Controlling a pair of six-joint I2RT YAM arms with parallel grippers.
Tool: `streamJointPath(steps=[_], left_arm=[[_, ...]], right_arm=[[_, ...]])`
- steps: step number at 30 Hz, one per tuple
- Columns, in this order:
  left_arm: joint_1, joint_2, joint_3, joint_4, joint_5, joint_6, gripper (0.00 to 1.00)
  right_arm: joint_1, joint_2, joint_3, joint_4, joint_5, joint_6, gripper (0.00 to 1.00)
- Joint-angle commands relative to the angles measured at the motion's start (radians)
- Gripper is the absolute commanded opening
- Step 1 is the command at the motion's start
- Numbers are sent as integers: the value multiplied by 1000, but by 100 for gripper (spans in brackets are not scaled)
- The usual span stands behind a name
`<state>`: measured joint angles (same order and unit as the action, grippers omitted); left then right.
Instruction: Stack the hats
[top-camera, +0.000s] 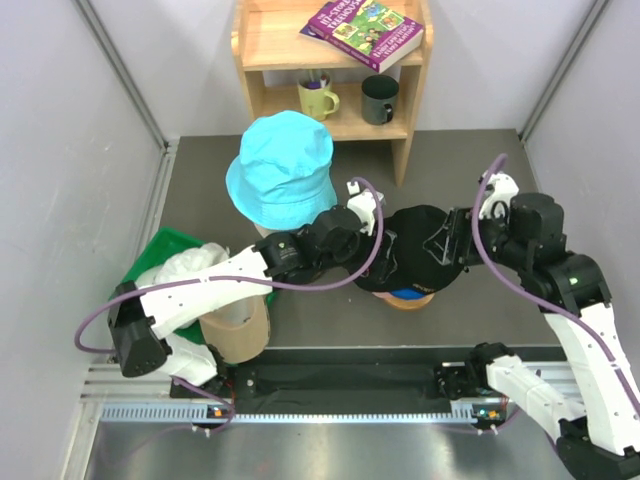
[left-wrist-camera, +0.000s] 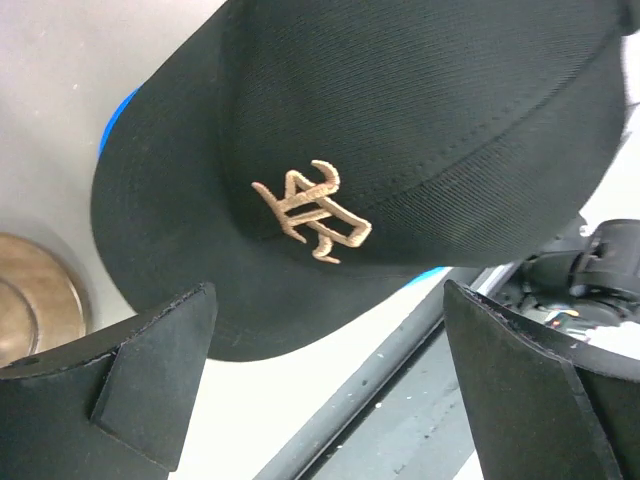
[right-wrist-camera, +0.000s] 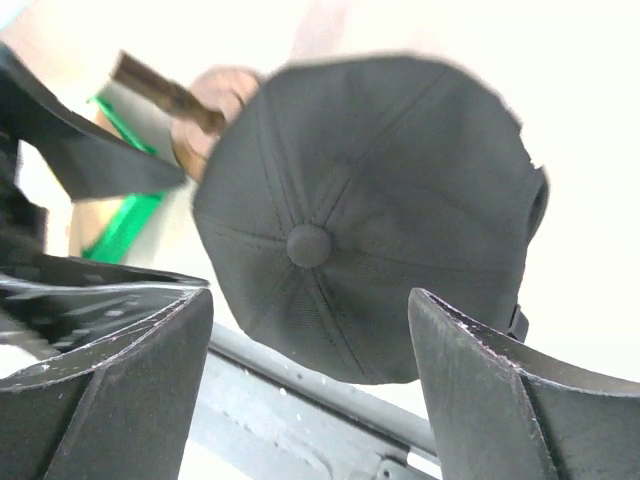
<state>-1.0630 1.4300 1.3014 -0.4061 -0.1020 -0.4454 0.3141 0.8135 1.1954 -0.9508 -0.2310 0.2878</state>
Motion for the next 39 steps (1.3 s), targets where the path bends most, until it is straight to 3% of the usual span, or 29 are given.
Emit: streamJointPath(steps=[1,8,11,15,23,29,39], left_arm=[[-2,-2,-7,24,-45,1,99],[-2,-39,-97,70,-50,4,98],[-2,-60,-177,140,-24,17,98],[-3,-69,-251,193,8,2,98],[-2,-10,-294,190,24,-7,98],[-3,43,-289,191,47,-6,98],[-3,49,-286,191,28,-3,98]], right_arm=[[-4,-4,61,35,48,56,79],[-87,6,-32,147,-2,111,77],[-150,-2,-118,190,-92,122,77],[-171,-25,-201,218,-145,132,80],[-170,-37,-243,225,-142,145,88],[-199,-50,-171,201,-107,152,96],[-391,-27,-164,179,-209,88,86]])
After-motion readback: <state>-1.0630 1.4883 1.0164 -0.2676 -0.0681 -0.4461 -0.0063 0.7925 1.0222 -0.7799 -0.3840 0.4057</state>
